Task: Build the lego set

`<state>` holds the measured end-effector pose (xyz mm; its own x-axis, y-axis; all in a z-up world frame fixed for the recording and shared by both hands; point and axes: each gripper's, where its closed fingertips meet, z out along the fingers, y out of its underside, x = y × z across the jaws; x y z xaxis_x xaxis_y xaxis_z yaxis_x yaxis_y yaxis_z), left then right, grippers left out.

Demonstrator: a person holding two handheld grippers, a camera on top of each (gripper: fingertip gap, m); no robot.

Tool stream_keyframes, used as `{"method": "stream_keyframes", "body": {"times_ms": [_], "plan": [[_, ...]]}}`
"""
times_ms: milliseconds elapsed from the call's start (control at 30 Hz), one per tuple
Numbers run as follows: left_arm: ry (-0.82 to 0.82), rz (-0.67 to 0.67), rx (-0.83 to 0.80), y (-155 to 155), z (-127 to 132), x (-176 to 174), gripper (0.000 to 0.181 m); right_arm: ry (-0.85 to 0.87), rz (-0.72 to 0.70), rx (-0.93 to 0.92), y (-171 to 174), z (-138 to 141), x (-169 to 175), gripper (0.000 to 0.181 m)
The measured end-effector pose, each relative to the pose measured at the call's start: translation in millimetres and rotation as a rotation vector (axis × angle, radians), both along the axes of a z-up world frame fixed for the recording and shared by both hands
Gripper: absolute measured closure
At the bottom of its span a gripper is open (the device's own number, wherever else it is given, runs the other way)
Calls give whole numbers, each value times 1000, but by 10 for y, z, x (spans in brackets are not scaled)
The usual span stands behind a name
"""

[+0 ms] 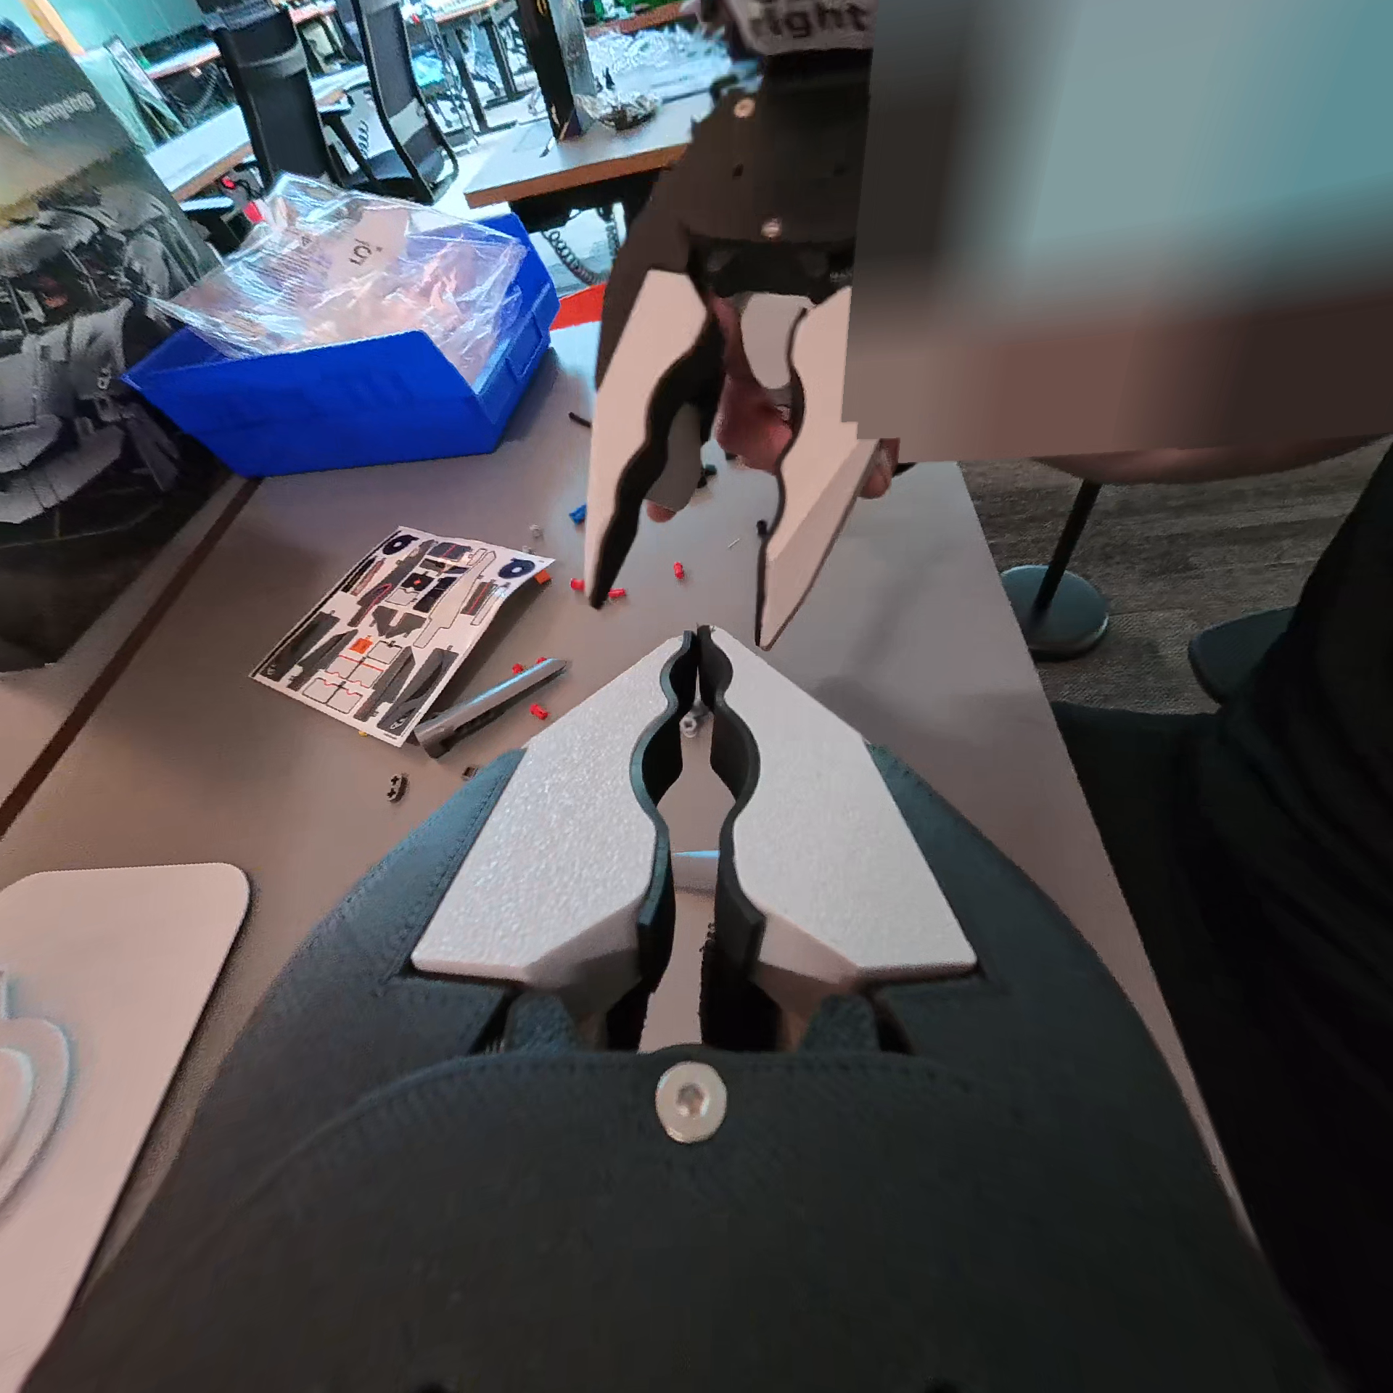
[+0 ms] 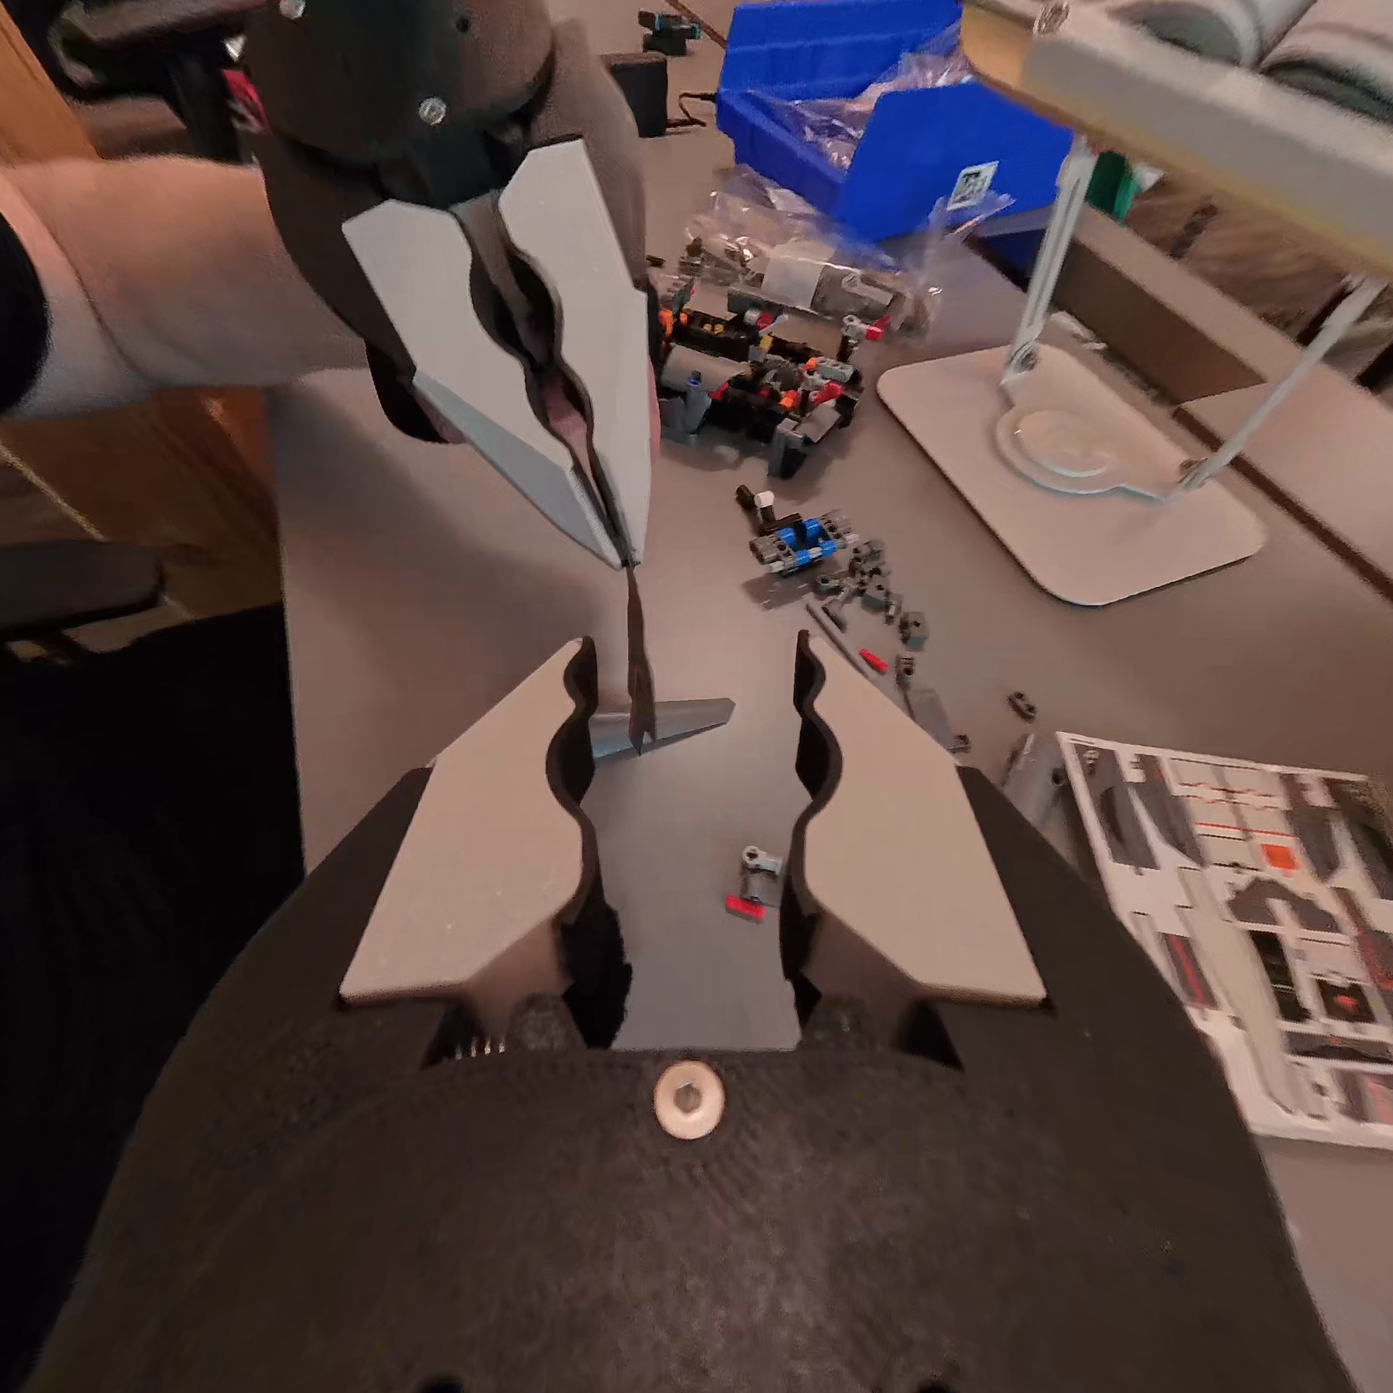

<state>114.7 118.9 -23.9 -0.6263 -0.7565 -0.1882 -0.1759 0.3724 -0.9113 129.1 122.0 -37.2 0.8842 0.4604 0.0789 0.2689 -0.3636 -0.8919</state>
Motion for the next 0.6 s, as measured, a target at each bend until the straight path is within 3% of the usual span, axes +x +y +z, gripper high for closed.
{"method": "stream_keyframes", "body": {"times_ms": [100,333,467,600], "plan": [[23,-10,-72,3,42,10,181,-5,19,11,-87,22,-69,138],[40,-63,-133,-39,166,-18,181,233,82,-12,-177,-52,-109,159],[46,-91,-156,-95,200,-29,181,253,98,-17,-151,-98,-152,164],[40,-100,-159,-109,211,-26,181,260,105,-4,-137,-98,-165,181]]}}
